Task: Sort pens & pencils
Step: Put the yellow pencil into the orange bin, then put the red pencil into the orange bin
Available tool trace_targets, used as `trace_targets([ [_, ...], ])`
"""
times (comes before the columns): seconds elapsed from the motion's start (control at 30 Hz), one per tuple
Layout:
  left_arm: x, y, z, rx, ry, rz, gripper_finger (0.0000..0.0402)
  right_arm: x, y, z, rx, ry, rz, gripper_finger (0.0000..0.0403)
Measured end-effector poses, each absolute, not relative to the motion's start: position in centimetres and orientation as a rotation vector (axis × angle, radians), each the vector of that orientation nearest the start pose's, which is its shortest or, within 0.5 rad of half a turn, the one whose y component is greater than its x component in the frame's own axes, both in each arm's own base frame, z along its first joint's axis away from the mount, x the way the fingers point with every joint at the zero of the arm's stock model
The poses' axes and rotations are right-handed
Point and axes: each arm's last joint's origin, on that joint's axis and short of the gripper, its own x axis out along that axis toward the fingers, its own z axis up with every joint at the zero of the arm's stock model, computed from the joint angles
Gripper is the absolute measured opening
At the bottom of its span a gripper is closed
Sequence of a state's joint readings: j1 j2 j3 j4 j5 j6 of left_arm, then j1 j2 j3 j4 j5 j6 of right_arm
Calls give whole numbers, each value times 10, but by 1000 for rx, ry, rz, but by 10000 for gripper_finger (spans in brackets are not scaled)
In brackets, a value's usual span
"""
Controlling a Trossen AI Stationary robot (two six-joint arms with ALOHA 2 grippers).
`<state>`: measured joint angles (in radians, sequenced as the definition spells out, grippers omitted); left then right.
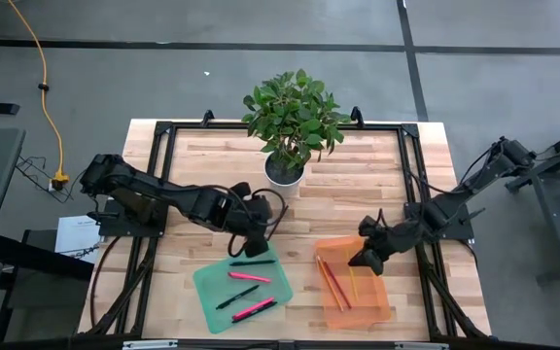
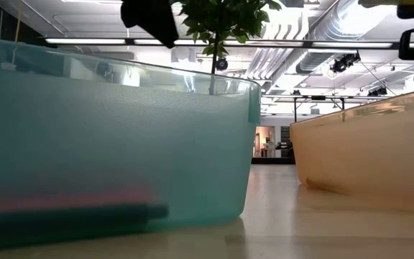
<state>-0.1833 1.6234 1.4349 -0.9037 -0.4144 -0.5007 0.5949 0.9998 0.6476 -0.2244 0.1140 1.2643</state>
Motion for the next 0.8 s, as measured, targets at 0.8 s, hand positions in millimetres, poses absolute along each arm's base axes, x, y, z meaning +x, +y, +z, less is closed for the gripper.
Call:
trace_targets([
  [0.8,317,-48,292,-49,1083,405,127,179,119,230,1069,871,-15,89],
])
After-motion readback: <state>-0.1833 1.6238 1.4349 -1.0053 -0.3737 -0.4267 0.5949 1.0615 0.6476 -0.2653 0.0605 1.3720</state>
